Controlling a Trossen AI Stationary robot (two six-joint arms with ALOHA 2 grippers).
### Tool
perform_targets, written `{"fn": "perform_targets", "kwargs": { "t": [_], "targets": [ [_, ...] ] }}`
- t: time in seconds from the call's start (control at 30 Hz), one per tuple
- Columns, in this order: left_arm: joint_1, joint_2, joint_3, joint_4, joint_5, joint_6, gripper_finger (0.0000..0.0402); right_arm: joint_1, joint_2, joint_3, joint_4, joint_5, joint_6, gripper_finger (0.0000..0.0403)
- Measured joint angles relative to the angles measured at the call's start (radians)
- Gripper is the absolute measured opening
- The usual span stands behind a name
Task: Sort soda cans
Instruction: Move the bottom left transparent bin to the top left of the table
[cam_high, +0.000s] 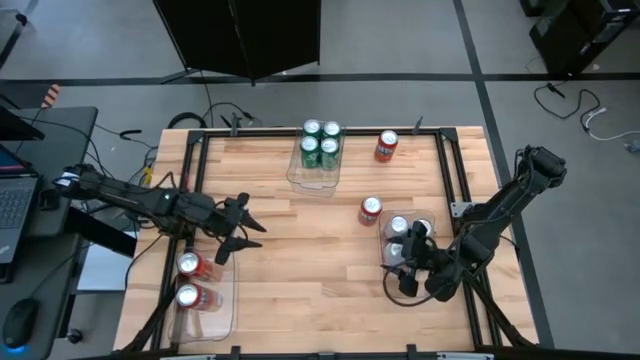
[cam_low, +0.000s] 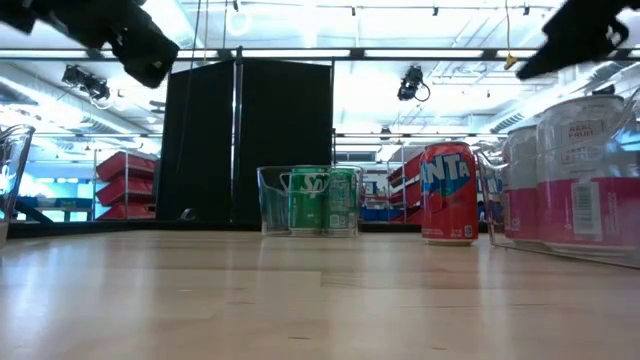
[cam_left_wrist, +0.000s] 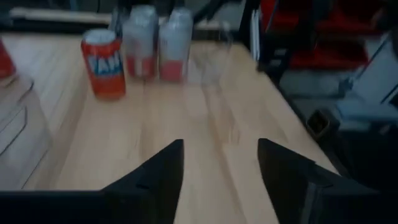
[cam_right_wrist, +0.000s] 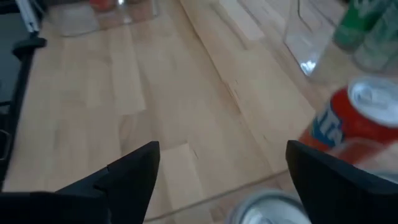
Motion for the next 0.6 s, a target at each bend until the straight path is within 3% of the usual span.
{"fn": "perform_targets", "kwargs": {
  "t": [0.2, 0.4, 0.6],
  "targets": [
    [0.0, 0.056, 0.18, -0.396, 0.053, -0.103, 0.0123, -0.008, 0.0, 0.086, -0.076, 0.008, -0.034, 0.0271],
    [-0.037, 0.165, 0.302, -0.738, 0.107, -0.281, 0.0013, -0.018, 0.0, 0.106, -0.072, 0.009, -0.107, 0.0138],
    [-0.093, 0.262, 0.319, -0.927, 0.145, -0.445, 0.0006, -0.024, 0.0, 0.107, -0.062, 0.007, -0.162, 0.0016]
  ]
}}
